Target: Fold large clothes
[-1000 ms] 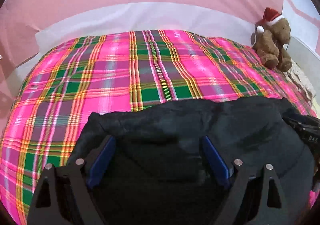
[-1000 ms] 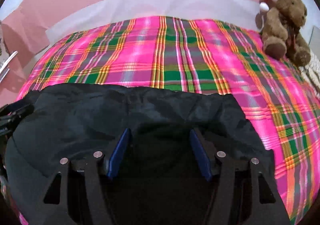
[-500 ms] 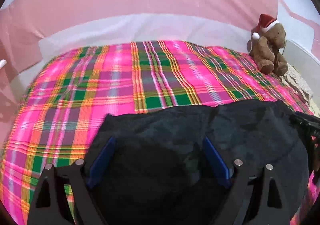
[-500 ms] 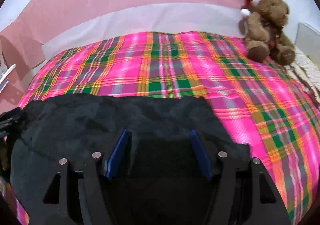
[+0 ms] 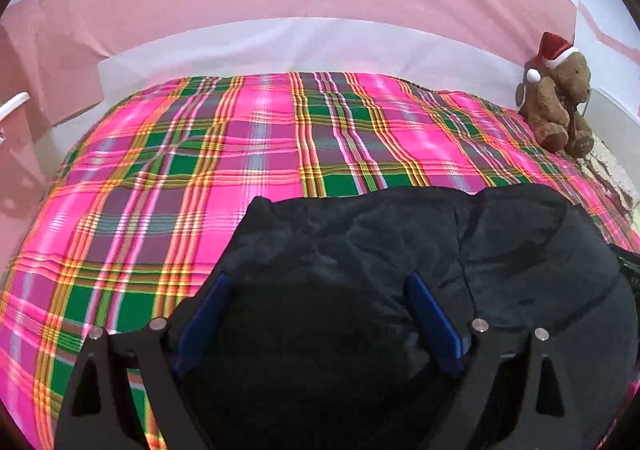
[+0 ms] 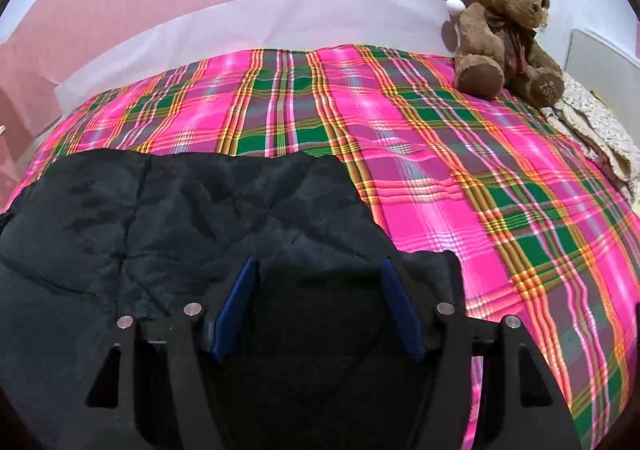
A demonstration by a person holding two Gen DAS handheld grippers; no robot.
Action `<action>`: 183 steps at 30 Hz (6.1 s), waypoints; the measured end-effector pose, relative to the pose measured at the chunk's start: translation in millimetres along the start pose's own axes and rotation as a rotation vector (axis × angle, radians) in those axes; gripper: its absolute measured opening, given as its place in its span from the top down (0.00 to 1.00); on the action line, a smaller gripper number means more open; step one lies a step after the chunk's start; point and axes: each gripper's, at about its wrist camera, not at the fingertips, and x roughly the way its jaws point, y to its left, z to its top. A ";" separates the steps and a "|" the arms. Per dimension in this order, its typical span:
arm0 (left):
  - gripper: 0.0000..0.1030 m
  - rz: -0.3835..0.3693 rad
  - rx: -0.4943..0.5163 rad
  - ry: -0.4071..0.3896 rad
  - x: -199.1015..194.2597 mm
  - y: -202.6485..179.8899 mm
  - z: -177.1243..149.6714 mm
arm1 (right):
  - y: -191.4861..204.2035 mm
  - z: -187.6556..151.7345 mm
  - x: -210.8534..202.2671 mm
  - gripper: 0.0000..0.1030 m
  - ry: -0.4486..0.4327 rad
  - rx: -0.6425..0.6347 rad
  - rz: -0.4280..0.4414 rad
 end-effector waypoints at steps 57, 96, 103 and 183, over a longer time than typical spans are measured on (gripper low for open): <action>0.04 -0.399 -0.241 0.199 12.0 91.0 -56.9 | -92.5 -60.7 -2.8 0.18 0.240 0.349 0.415; 0.70 -0.388 -0.107 0.076 -46.4 58.6 -9.7 | -63.4 -2.2 -46.3 0.74 0.121 0.199 0.501; 0.70 -0.368 -0.115 0.023 -76.7 78.3 2.3 | -46.2 13.7 -64.3 0.74 0.075 0.171 0.535; 0.29 0.090 -0.144 -0.076 -152.7 83.4 -64.9 | 160.2 -30.3 -132.9 0.41 -0.074 -0.105 0.347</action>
